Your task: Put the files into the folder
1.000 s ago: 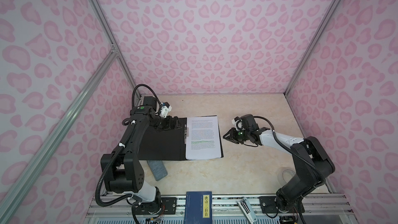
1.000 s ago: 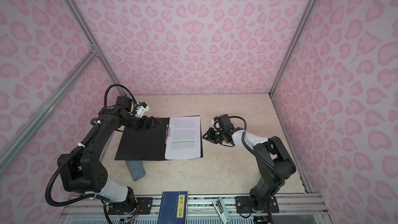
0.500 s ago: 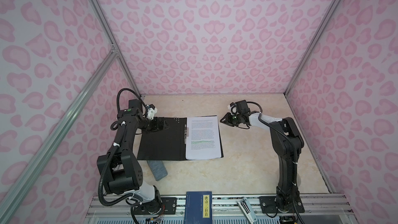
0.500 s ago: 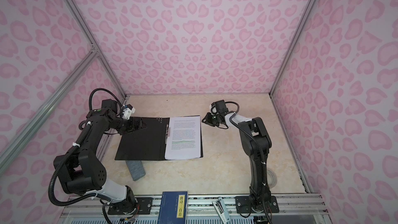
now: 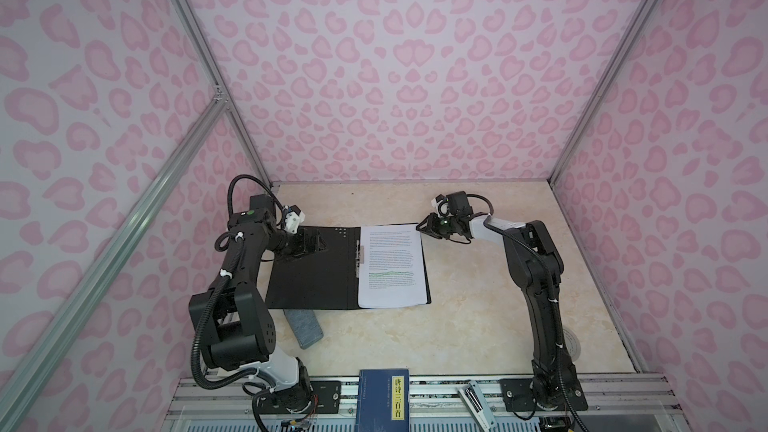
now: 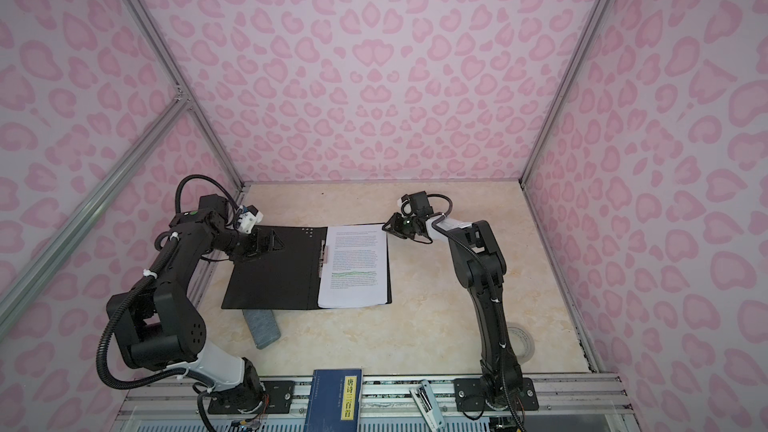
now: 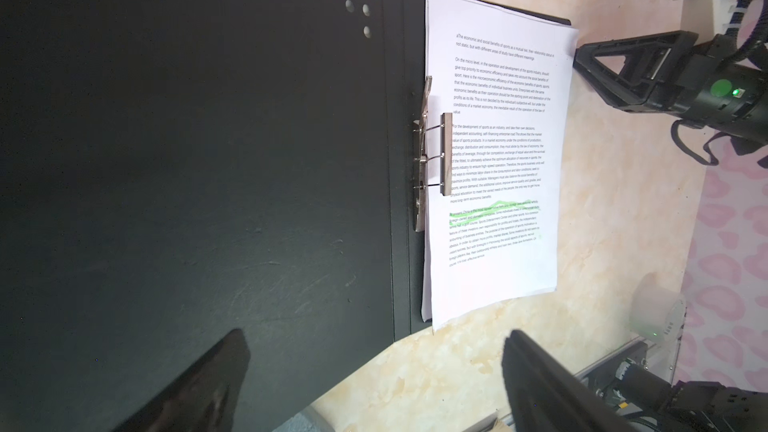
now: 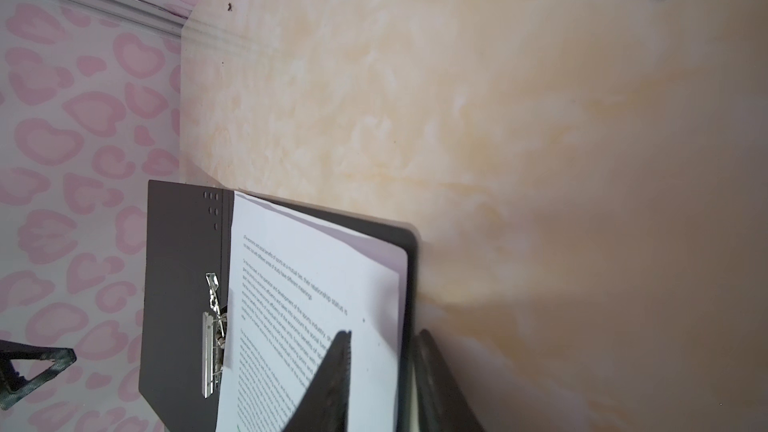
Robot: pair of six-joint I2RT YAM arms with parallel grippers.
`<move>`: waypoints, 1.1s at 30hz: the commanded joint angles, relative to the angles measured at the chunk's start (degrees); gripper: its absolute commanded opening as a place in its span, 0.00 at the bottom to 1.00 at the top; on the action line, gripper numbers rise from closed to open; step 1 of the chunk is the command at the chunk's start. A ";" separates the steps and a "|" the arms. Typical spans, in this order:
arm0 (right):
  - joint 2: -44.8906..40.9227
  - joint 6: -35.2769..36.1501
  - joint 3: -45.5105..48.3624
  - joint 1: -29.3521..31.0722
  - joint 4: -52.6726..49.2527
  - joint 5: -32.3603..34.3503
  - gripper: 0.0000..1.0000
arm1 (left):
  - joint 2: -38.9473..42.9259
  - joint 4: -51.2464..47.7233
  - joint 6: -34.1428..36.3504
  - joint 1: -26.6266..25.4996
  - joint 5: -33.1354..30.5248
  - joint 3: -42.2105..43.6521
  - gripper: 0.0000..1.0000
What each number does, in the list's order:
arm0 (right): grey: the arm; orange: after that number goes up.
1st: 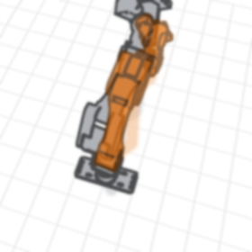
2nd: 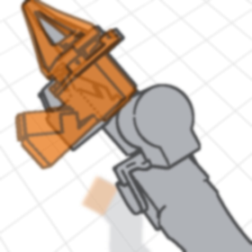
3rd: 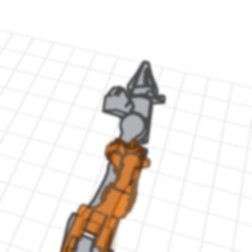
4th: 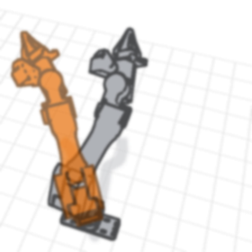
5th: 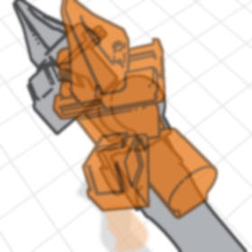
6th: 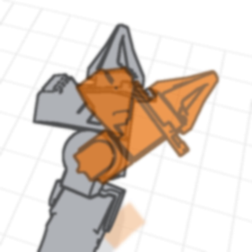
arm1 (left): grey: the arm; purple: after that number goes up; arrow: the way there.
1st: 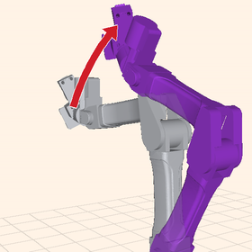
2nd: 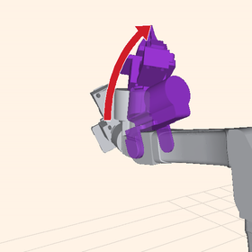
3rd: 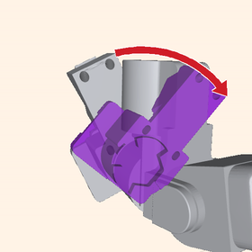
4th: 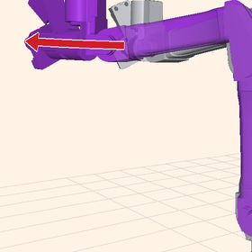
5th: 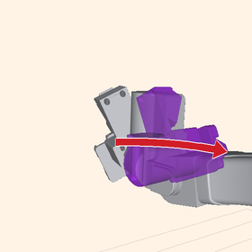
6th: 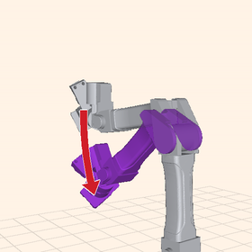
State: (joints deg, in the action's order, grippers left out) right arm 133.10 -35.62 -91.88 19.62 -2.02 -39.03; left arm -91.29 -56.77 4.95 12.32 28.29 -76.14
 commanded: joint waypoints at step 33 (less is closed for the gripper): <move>-0.11 0.00 -3.69 0.28 -2.51 1.06 0.28 | 0.58 -1.36 1.28 0.16 -2.02 -0.66 0.98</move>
State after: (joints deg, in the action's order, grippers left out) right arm 134.32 -35.77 -95.98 20.18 -5.04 -39.44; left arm -91.59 -57.14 5.43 12.34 27.97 -76.14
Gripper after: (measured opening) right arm 0.283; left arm 0.977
